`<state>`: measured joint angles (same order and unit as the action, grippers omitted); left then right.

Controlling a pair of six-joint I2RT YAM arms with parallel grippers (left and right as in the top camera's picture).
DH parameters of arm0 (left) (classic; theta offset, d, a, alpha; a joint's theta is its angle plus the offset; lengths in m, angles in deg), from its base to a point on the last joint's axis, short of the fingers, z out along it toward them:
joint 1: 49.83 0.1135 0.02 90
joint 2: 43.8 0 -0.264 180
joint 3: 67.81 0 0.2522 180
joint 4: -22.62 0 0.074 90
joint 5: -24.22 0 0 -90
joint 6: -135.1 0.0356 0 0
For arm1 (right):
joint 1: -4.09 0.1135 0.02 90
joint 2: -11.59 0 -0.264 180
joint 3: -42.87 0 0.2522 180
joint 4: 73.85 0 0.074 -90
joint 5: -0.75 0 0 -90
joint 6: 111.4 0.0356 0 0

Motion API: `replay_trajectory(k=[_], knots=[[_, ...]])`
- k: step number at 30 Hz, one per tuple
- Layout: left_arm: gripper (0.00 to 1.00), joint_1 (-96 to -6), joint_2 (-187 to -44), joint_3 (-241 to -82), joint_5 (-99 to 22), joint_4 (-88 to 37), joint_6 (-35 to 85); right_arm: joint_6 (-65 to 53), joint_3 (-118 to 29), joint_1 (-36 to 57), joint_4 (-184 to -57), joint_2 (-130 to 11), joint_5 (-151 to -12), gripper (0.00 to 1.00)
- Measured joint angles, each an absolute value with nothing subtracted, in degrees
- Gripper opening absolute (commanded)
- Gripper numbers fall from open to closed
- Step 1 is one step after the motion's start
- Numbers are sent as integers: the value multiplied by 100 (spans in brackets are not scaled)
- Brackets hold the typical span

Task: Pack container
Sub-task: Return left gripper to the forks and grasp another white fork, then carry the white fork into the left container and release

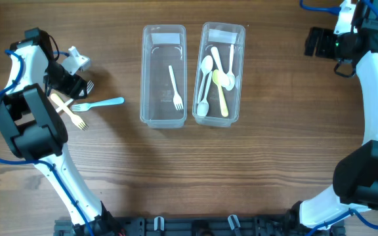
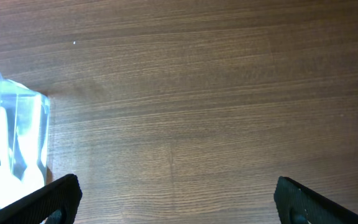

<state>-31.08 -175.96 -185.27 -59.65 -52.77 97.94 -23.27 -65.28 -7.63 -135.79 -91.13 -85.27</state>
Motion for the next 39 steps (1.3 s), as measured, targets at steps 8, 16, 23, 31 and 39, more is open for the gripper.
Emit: replay_trajectory(k=[8,16,23,31,39], knots=[[44,-3108,-17602,-18530,-5987,-5378,9796,-2325,-6528,-763,-13579,-9113,-8527,100],[26,-3113,-17620,-18530,-6015,-5629,9794,-2327,-6528,-763,-13579,-9113,-8527,100],[4,-3124,-17635,-18530,-6100,-5541,9840,-2325,-6528,-763,-13579,-9113,-8527,100],[4,-3194,-17679,-18816,-6220,-5205,9735,-2327,-6528,-763,-13579,-9113,-8527,100],[4,-3685,-17565,-20140,-6435,-5082,8398,-2325,-6528,-763,-13579,-9113,-8527,100]])
